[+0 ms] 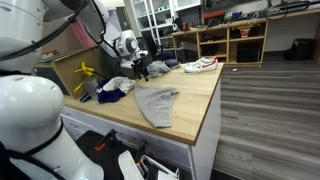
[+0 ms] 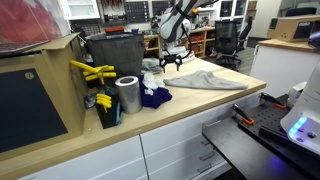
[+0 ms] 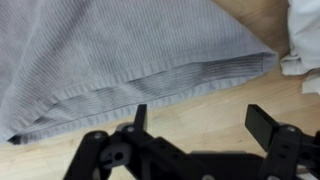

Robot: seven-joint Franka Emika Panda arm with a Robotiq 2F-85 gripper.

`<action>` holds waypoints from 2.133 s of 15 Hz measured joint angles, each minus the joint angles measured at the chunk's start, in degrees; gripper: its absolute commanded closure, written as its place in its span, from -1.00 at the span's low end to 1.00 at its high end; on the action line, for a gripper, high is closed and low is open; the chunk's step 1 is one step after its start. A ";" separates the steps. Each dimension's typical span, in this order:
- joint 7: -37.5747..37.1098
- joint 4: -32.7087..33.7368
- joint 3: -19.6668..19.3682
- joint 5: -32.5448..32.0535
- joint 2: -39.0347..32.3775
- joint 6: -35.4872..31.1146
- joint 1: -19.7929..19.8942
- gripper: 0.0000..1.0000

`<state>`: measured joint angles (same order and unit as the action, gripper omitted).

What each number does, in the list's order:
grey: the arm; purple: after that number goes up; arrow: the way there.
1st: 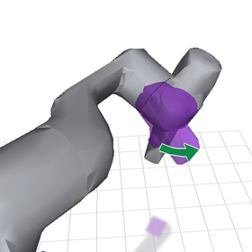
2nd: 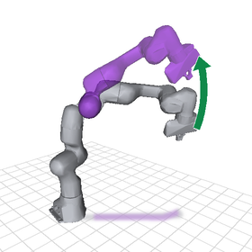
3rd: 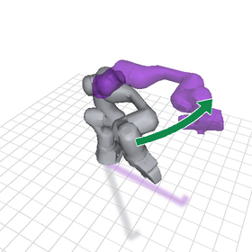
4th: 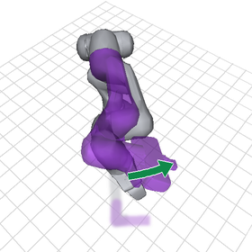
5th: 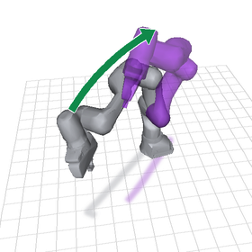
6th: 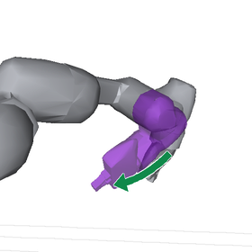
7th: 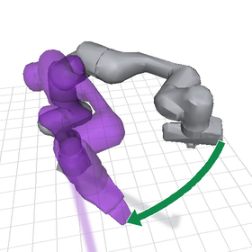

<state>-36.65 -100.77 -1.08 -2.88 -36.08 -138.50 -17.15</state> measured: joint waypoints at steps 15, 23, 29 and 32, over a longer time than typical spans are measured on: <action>-11.39 10.90 1.40 2.97 -7.68 12.50 -1.28 -1.00; -12.34 15.60 2.30 3.49 -12.31 12.65 -1.83 -0.02; -12.34 17.45 2.32 4.24 -12.66 14.14 -1.97 0.90; -12.34 18.24 2.33 4.24 -12.57 14.52 -2.06 1.00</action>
<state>-49.00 -82.53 1.24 1.36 -48.66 -123.98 -19.21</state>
